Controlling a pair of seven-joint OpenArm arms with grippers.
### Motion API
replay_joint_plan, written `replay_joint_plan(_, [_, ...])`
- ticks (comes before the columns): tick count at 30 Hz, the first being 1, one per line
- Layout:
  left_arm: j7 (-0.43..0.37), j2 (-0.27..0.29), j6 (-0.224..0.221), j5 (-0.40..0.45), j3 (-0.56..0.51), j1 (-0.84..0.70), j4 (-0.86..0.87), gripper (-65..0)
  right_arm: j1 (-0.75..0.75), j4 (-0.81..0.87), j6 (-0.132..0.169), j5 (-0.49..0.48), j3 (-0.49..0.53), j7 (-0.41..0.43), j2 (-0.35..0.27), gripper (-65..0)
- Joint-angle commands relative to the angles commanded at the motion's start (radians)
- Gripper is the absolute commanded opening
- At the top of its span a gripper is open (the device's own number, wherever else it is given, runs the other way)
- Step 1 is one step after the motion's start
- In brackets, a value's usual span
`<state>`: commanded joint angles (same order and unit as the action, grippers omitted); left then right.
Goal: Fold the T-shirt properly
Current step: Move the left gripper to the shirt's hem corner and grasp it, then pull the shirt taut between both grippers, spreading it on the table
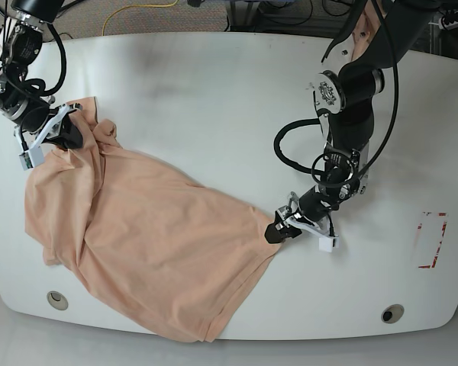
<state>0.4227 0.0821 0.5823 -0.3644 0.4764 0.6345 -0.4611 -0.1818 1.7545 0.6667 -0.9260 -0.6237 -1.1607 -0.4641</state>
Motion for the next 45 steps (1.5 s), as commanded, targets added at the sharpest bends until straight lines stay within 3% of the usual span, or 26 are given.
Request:
replay_joint_plan(1, [0.0, 0.0, -0.011, 0.0, 0.0, 0.0, 0.0, -65.0, 0.0, 0.0, 0.0, 0.0, 0.0, 0.0, 0.0, -65.0])
replay_joint_plan(5, [0.005, 0.0, -0.037, -0.006, 0.0, 0.0, -0.005, -65.0, 0.0, 0.0, 0.0, 0.0, 0.0, 0.0, 0.0, -65.0])
replay_joint_plan(15, [0.043, -0.006, -0.035, -0.009, 0.008, -0.008, -0.049, -65.0, 0.002, 0.006, 0.0, -0.008, 0.0, 0.0, 0.0, -65.0])
replay_joint_plan(33, [0.477, -0.064, -0.023, -0.015, 0.17, -0.379, -0.802, -65.0, -0.006, 0.006, -0.005, -0.005, 0.002, -0.002, 0.035, -65.0])
replay_joint_plan(38, [0.588, -0.081, 0.026, -0.089, 0.224, -0.494, -0.973, -65.0, -0.006, 0.015, -0.005, -0.003, 0.003, -0.006, 0.058, -65.0])
replay_joint_plan(45, [0.687, -0.114, 0.029, -0.196, 0.307, -0.66, -1.172, -65.0, -0.035, 0.064, -0.006, -0.005, 0.005, -0.008, 0.069, -65.0])
